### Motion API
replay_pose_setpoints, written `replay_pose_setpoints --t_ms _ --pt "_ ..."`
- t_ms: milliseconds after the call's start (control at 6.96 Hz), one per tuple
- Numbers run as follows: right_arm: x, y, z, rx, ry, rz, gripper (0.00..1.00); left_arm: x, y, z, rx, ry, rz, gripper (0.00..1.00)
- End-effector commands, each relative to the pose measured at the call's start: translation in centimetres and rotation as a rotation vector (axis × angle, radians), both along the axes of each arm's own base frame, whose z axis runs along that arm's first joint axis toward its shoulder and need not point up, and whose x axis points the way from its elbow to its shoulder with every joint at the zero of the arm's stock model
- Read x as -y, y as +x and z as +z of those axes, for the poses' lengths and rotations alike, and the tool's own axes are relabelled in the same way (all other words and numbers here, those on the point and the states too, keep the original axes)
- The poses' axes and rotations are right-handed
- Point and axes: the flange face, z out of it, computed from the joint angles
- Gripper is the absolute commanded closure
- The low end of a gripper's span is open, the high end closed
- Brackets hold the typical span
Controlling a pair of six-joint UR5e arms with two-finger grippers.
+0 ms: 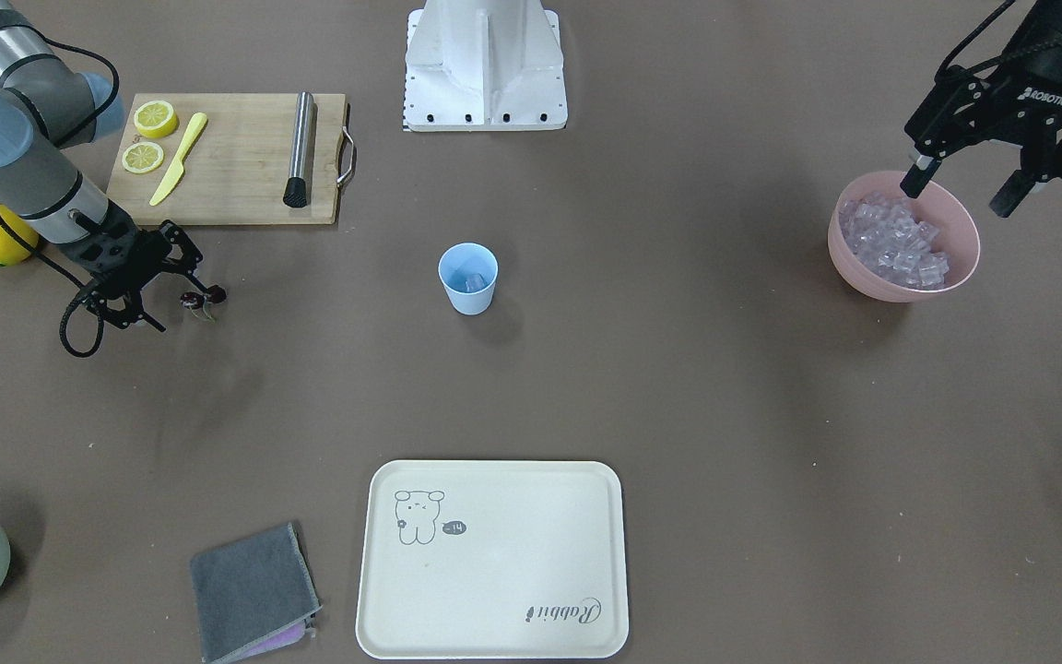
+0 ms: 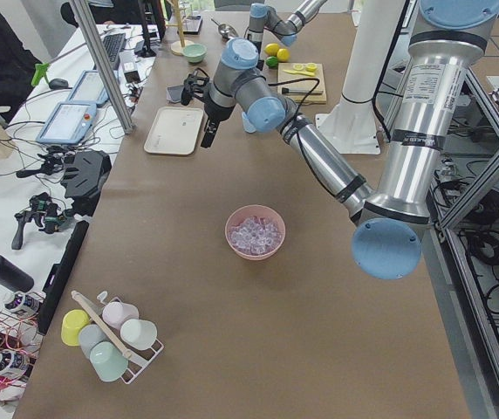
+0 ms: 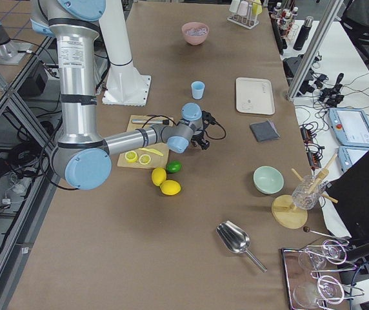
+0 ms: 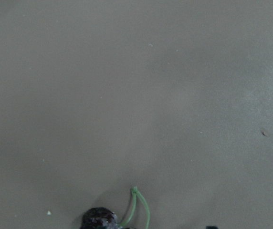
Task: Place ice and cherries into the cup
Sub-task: 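Lower the right gripper onto the dark cherries and grasp their stems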
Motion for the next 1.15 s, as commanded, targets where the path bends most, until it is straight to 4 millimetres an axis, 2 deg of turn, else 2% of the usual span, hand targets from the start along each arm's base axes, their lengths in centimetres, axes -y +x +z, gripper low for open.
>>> replay_pose_setpoints --t_ms 0,431,718,862,1006 --pt "-0.1 -0.1 0.0 0.001 -0.003 -0.002 0.51 -0.1 -0.1 0.2 0.001 -0.005 0.0 0.02" --pt "-0.1 -0.3 -0.2 0.006 -0.016 0.007 0.87 -0.1 -0.1 0.5 0.003 -0.011 0.0 0.02" --pt "-0.1 -0.2 -0.6 0.011 -0.011 0.007 0.93 -0.2 -0.1 0.4 0.003 -0.009 0.0 0.02" --pt "-0.3 -0.1 -0.8 0.018 -0.012 0.001 1.0 -0.3 -0.1 0.3 0.001 -0.007 0.001 0.02" --pt "-0.4 0.0 -2.0 0.035 -0.002 -0.002 1.0 -0.2 -0.1 0.4 0.002 -0.01 0.001 0.02"
